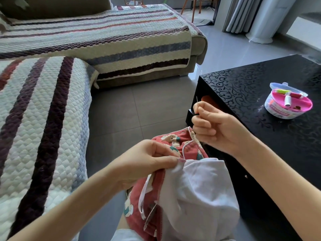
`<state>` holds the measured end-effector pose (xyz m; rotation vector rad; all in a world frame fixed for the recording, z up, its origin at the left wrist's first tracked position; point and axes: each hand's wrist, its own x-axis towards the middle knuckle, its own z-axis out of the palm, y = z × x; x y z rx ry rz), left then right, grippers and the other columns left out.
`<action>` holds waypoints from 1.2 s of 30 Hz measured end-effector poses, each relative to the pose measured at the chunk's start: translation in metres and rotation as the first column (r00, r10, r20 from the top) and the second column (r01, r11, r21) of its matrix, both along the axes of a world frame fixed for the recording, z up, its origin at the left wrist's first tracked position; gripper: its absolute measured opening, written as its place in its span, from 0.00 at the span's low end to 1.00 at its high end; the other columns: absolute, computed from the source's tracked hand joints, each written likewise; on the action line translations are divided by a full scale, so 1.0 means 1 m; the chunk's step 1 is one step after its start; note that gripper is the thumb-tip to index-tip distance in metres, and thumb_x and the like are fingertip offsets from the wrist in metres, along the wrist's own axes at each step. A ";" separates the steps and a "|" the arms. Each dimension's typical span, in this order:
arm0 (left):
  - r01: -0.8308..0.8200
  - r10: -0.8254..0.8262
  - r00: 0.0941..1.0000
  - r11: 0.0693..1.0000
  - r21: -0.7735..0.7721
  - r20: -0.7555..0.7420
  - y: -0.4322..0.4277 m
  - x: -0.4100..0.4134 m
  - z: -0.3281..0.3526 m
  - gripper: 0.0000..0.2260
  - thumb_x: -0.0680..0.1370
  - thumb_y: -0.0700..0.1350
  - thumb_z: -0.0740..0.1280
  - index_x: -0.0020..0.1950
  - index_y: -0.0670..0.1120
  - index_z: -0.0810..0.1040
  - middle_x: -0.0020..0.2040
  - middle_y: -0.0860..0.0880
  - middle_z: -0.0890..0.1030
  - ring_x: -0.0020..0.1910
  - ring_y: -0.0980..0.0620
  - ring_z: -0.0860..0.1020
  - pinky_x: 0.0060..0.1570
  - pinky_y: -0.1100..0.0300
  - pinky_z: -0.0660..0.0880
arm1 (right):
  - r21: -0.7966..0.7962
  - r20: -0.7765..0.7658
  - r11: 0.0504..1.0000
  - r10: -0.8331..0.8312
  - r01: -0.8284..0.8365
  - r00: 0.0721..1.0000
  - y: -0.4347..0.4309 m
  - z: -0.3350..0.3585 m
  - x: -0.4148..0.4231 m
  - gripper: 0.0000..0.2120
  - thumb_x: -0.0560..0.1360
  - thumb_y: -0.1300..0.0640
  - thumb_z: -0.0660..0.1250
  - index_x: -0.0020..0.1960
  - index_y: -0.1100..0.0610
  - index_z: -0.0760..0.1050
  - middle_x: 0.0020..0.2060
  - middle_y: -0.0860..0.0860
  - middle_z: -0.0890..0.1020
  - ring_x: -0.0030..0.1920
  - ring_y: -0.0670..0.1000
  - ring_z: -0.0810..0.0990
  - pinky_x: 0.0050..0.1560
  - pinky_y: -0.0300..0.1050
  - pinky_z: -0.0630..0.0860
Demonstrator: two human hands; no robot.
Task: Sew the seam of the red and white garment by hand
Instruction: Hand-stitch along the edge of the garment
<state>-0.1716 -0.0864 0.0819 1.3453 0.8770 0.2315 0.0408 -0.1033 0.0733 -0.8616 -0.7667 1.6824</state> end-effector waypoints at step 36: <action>0.181 -0.150 0.977 0.960 -0.215 0.152 0.001 -0.022 0.010 0.06 0.70 0.36 0.68 0.38 0.43 0.85 0.35 0.48 0.83 0.33 0.57 0.81 0.34 0.68 0.75 | 0.179 0.949 0.890 -0.044 -0.419 0.312 -0.004 -0.015 -0.020 0.08 0.77 0.54 0.63 0.39 0.52 0.72 0.30 0.42 0.72 0.32 0.42 0.69 0.35 0.37 0.63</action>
